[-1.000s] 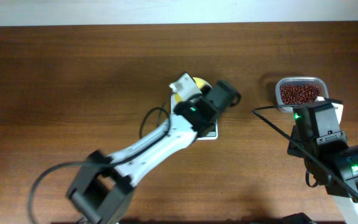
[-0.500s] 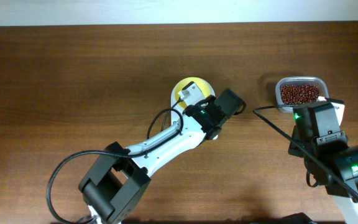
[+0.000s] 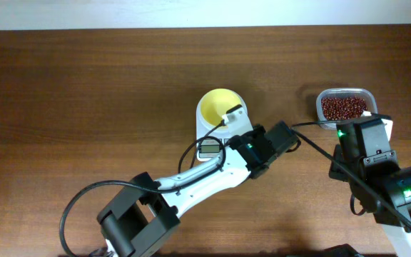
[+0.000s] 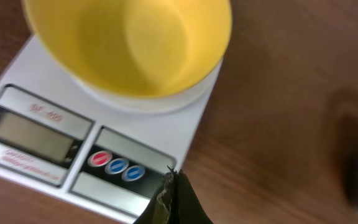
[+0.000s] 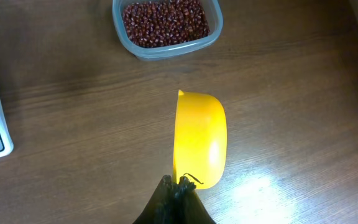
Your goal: Scoop item into bowl and weigh 50g on scale
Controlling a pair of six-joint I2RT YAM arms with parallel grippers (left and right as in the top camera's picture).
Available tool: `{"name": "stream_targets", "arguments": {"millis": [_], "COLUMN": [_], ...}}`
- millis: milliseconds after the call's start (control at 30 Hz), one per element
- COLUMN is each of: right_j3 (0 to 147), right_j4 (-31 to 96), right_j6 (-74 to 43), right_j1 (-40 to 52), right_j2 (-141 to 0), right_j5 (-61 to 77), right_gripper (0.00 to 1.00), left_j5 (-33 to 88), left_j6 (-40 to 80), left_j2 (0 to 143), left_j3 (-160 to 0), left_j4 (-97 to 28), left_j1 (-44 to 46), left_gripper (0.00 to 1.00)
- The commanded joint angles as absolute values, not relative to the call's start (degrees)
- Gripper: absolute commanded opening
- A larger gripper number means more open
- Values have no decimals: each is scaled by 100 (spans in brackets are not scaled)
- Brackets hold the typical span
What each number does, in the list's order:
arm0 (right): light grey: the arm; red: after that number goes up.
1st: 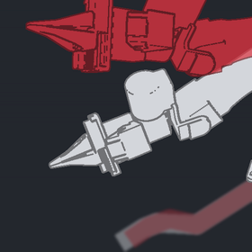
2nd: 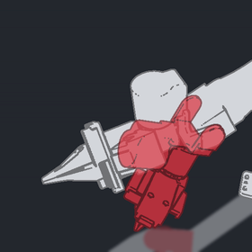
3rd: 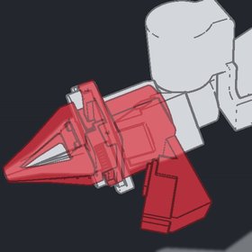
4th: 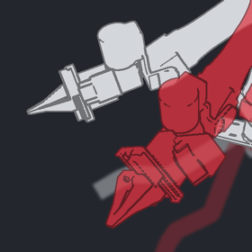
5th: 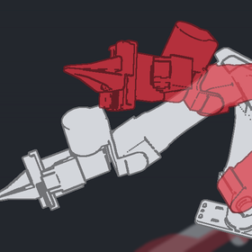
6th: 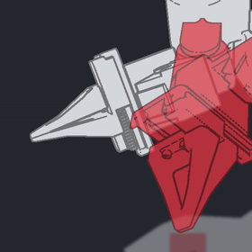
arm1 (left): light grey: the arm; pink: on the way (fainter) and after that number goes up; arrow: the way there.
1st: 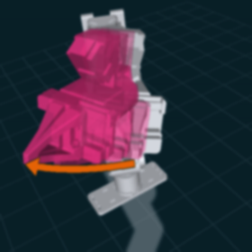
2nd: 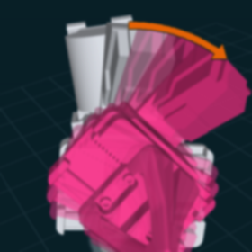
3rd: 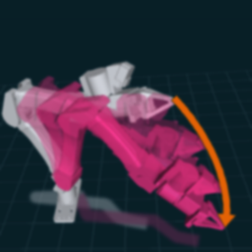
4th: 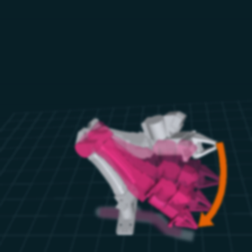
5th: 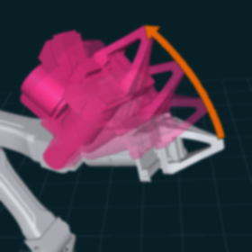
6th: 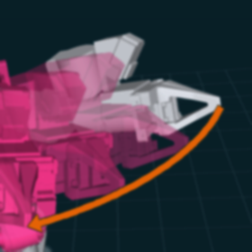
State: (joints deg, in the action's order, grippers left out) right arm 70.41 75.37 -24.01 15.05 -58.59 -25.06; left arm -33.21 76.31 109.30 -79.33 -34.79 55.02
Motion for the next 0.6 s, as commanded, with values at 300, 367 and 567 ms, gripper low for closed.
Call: {"name": "stream_targets", "arguments": {"millis": [300,367,567], "right_j3": [7148,7148,7148], "right_j4": [7367,7367,7371], "right_j6": [-2438,-2438,-2438], "right_j1": [1535,1535,1535], "right_j2": [-5861,-5861,-5861], "right_j5": [-2443,-2443,-2440], "right_gripper": [4,4,4], "left_j5": [-3343,-3345,-3636], "left_j6": [8014,8014,8458], "left_j2": [11668,11688,11688], "left_j3": [-7915,-7915,-7915], "left_j4": [-3634,-3636,-4160], "left_j1": [5835,5835,5835], "left_gripper": [0,0,0]}}
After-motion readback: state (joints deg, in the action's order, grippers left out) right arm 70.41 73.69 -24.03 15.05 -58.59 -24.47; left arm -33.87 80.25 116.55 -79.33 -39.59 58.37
